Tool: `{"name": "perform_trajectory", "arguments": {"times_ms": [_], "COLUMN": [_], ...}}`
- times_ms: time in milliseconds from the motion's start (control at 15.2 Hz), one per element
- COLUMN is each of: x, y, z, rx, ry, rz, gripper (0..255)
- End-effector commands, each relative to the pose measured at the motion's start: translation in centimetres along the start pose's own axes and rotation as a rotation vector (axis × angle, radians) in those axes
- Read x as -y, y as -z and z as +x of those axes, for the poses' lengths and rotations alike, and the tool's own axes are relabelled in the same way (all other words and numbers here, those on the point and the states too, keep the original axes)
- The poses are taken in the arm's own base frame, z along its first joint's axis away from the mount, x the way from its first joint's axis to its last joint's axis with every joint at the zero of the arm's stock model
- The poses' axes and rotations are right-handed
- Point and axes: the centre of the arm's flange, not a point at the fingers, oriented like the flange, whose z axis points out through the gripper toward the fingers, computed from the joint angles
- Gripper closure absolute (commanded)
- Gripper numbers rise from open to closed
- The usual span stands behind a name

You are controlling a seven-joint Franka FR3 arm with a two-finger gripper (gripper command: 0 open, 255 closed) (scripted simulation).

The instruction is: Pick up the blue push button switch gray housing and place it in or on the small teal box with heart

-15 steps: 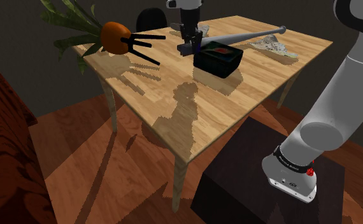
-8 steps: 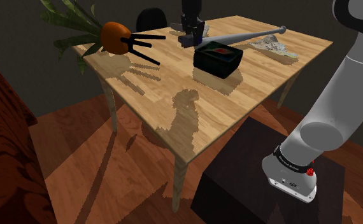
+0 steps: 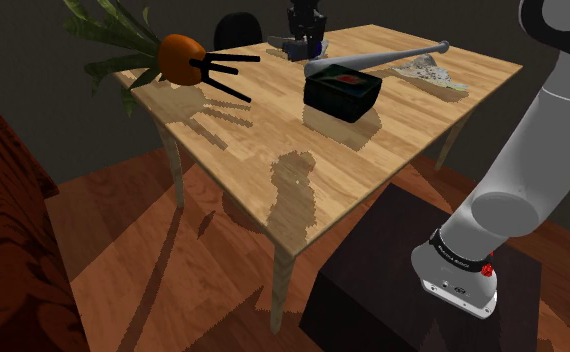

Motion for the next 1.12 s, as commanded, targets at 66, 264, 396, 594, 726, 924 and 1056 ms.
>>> {"name": "perform_trajectory", "arguments": {"times_ms": [66,264,396,594,726,924,1056], "x": [0.4,0.9,1.2,1.6,1.9,1.8,1.8], "y": [-0.1,-0.7,-1.0,-1.6,-1.9,-3.5,-4.5], "z": [-3.3,-7.2,-9.8,-13.7,-15.8,-15.6,-15.4], "rx": [0.000,0.000,0.000,0.000,0.000,0.000,0.000], "ry": [0.000,0.000,0.000,0.000,0.000,0.000,0.000], "rz": [0.000,0.000,0.000,0.000,0.000,0.000,0.000], "gripper": [255,255,255,255,255,255,255]}}
